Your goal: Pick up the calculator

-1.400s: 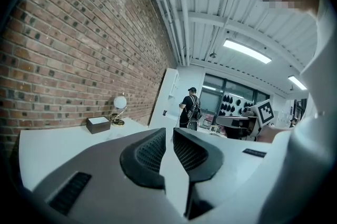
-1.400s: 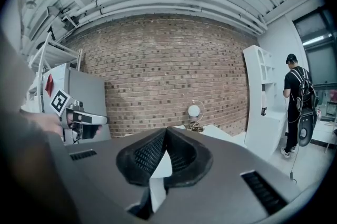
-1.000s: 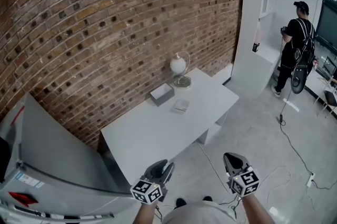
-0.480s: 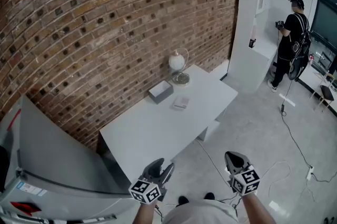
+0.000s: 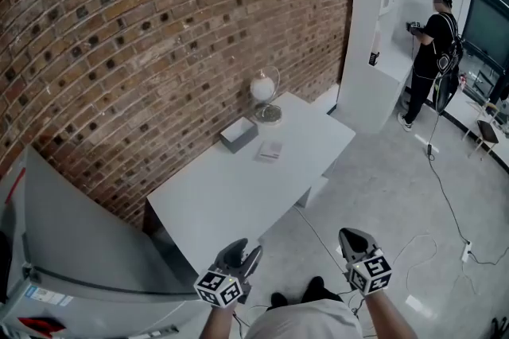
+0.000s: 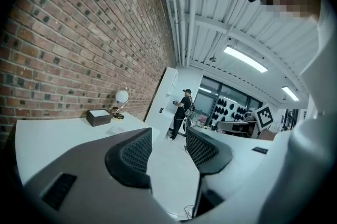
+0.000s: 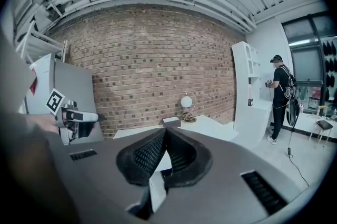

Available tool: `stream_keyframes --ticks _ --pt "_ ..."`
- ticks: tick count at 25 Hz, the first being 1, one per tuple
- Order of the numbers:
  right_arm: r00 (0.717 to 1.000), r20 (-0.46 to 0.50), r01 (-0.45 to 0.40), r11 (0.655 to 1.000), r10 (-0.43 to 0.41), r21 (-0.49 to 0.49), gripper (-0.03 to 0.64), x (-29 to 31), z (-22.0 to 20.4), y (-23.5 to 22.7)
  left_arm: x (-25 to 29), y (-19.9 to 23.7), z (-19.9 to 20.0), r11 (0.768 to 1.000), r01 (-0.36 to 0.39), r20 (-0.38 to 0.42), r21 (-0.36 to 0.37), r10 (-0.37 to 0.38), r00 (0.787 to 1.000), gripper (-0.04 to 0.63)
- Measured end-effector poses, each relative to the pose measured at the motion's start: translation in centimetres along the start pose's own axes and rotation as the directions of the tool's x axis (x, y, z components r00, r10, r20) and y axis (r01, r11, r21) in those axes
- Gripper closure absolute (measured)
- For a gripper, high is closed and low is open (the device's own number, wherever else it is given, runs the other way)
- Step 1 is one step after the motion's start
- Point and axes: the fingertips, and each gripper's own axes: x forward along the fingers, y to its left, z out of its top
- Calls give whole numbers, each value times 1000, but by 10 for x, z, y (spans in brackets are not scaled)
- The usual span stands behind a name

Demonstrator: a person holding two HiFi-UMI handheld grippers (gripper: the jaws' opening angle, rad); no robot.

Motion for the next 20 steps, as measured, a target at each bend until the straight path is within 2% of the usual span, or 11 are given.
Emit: stream_keyframes --ticks 10,20 --pt "1000 -22 -12 999 12 36 604 27 -11 -38 40 8 -2 1000 -28 -12 -11 28 1000 379" --pt "997 -30 -74 996 76 42 606 93 11 -122 125 20 17 995 -94 -4 -24 94 996 379"
